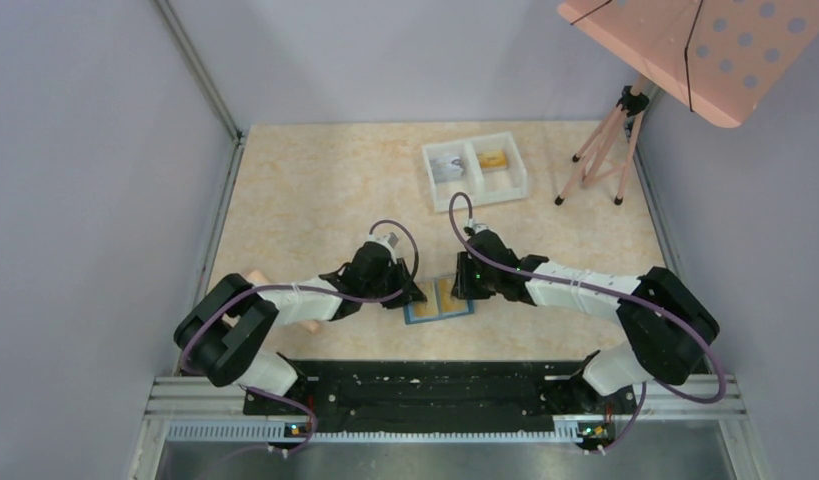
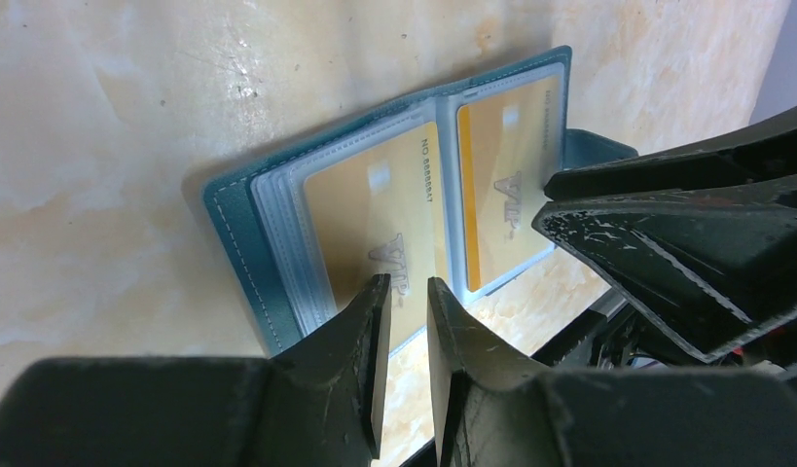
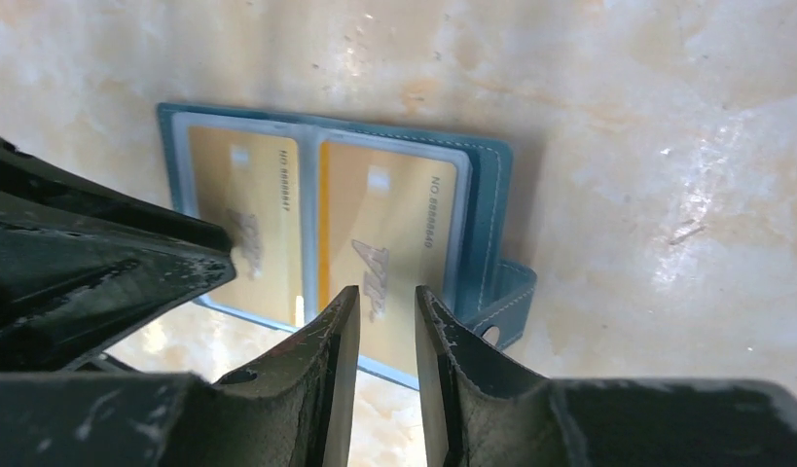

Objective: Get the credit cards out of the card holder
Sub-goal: Open the card holder at the center of the board, then remove the credit card from the card holder.

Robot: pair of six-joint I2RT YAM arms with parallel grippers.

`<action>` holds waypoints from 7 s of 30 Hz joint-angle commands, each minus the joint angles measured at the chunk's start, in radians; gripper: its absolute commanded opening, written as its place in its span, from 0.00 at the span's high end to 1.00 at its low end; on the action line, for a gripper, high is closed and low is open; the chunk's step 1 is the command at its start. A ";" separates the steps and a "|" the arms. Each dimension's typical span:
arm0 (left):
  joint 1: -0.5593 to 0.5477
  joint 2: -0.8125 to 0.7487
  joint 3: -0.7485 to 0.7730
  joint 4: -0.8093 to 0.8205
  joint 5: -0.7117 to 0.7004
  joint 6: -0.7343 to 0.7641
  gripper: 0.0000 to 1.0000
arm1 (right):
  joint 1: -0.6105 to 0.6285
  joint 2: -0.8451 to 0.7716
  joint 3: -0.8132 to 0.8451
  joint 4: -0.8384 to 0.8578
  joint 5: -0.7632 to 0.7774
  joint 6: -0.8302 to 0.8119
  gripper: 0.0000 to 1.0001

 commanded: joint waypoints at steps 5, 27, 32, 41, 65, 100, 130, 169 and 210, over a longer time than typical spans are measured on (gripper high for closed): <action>-0.001 0.024 0.027 -0.010 -0.002 0.015 0.73 | -0.007 0.029 -0.028 0.028 0.045 -0.029 0.74; -0.016 0.205 0.059 0.229 0.069 -0.035 0.66 | -0.060 -0.019 -0.133 0.121 -0.046 0.009 0.79; -0.020 0.211 0.050 0.231 0.054 -0.036 0.66 | -0.065 -0.021 -0.152 0.132 -0.056 0.010 0.80; -0.026 0.227 0.048 0.237 0.053 -0.042 0.68 | -0.069 -0.023 -0.152 0.134 -0.059 0.011 0.81; -0.024 0.205 0.032 0.251 0.112 -0.082 1.00 | -0.083 -0.028 -0.156 0.122 -0.057 0.006 0.82; 0.025 0.140 -0.016 0.285 0.218 -0.117 0.98 | -0.096 -0.042 -0.158 0.126 -0.088 0.008 0.84; 0.026 0.118 -0.011 0.267 0.235 -0.094 0.91 | -0.096 -0.107 -0.142 0.132 -0.128 0.005 0.81; 0.039 -0.076 -0.022 -0.024 0.095 -0.008 1.00 | -0.105 -0.010 -0.175 0.235 -0.156 0.038 0.84; 0.043 -0.623 -0.107 0.186 -0.050 -0.278 1.00 | -0.108 -0.330 -0.188 0.699 -0.529 0.358 0.41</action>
